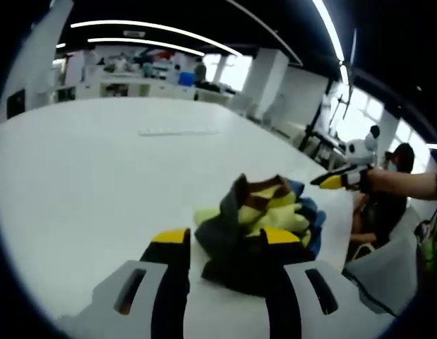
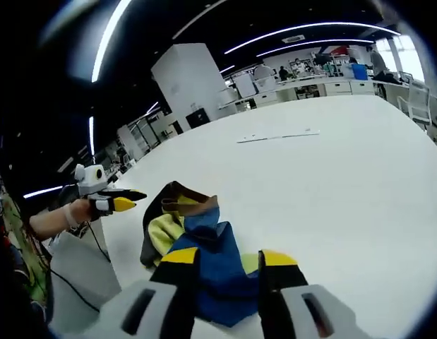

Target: Fold the garment on the visible template until the final outline fits inside the template.

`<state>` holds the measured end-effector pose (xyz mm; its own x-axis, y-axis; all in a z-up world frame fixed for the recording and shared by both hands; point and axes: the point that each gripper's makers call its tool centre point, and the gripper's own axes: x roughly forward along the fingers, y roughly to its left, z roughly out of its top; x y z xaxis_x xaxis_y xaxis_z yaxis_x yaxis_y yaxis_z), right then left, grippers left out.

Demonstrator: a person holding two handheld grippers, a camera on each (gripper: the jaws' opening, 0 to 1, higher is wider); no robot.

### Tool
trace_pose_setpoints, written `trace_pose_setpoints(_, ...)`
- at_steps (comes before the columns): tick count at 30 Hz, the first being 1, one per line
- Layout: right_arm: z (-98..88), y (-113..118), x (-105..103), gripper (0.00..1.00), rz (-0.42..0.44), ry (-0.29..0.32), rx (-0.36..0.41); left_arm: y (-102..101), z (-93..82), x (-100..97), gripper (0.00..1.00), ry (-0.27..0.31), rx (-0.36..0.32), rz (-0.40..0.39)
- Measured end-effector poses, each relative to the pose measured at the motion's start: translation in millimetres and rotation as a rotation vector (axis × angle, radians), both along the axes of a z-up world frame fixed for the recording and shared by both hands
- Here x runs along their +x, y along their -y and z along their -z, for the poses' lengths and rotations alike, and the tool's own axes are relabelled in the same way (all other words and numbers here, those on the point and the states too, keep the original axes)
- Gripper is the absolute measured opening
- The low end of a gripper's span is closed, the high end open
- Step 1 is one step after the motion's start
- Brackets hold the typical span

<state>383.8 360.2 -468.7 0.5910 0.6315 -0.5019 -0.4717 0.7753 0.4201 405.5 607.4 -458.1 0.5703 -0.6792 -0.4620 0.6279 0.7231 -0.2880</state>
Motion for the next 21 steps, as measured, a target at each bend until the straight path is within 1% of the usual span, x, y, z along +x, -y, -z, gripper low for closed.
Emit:
trace_pose_setpoints(2, 1.0, -4, 5, 0.27, 0.007, -0.002, 0.016, 3, 1.6, 0.9, 0.33, 0.001, 0.005, 0.007)
trace_pose_setpoints(4, 2.5, -9, 7, 0.23, -0.003, 0.002, 0.017, 7, 3.6, 1.6, 0.33, 0.000, 0.011, 0.016)
trace_pose_setpoints(6, 5.2, -15, 8, 0.18, -0.016, -0.005, 0.021, 11, 4.8, 1.2, 0.31, 0.000, 0.016, 0.025)
trace_pose_setpoints(10, 12.2, -20, 10, 0.13, -0.021, -0.013, 0.012, 17, 8.2, 0.6, 0.28, 0.004, 0.030, 0.043)
trace_pose_setpoints(13, 14.2, -22, 11, 0.08, -0.015, -0.019, 0.017, 19, 12.3, 0.0, 0.25, -0.001, 0.037, 0.049)
trace_pose_setpoints(17, 15.7, -26, 13, 0.05, -0.002, -0.022, 0.026, 21, 17.3, 0.2, 0.24, -0.010, 0.037, 0.050)
trace_pose_setpoints(21, 16.5, -29, 15, 0.03, 0.015, -0.025, 0.042, 21, 21.6, 1.1, 0.18, -0.018, 0.038, 0.047)
